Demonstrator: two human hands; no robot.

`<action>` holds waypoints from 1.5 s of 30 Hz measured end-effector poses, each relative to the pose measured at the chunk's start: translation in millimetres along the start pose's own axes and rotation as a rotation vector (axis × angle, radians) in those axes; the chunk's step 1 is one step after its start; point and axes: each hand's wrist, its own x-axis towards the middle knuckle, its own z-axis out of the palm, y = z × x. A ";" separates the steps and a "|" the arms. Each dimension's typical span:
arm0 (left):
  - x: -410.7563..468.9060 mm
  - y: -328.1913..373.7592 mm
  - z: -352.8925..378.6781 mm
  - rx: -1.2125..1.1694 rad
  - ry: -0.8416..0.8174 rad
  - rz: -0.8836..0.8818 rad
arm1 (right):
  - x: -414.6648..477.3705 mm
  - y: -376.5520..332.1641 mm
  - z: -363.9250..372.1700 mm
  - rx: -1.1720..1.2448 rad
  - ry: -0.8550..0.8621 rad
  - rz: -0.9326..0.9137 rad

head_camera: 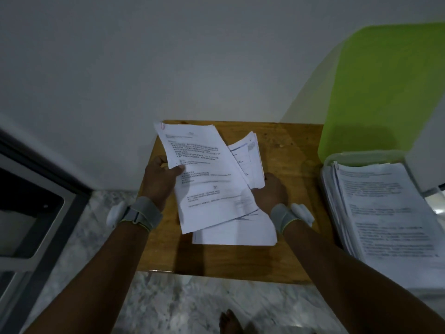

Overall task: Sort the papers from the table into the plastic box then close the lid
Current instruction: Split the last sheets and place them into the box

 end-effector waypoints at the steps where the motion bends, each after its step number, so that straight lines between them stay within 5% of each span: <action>1: -3.3 4.9 3.3 0.003 0.008 0.027 | 0.0 1.3 -9.8 0.063 -0.006 -0.022; 12: -87.6 92.1 81.2 0.082 0.025 0.296 | -11.0 24.8 -206.3 0.251 0.192 -0.363; 24: -185.2 122.5 229.1 0.096 -0.057 0.434 | -16.2 122.0 -376.7 0.241 0.262 -0.363; 38: -219.6 87.9 302.2 0.067 -0.101 0.338 | 12.5 221.7 -329.6 -0.075 -0.077 -0.082; 45: -222.7 66.8 353.3 0.016 -0.154 0.260 | 19.7 219.5 -363.8 -0.037 0.093 -0.259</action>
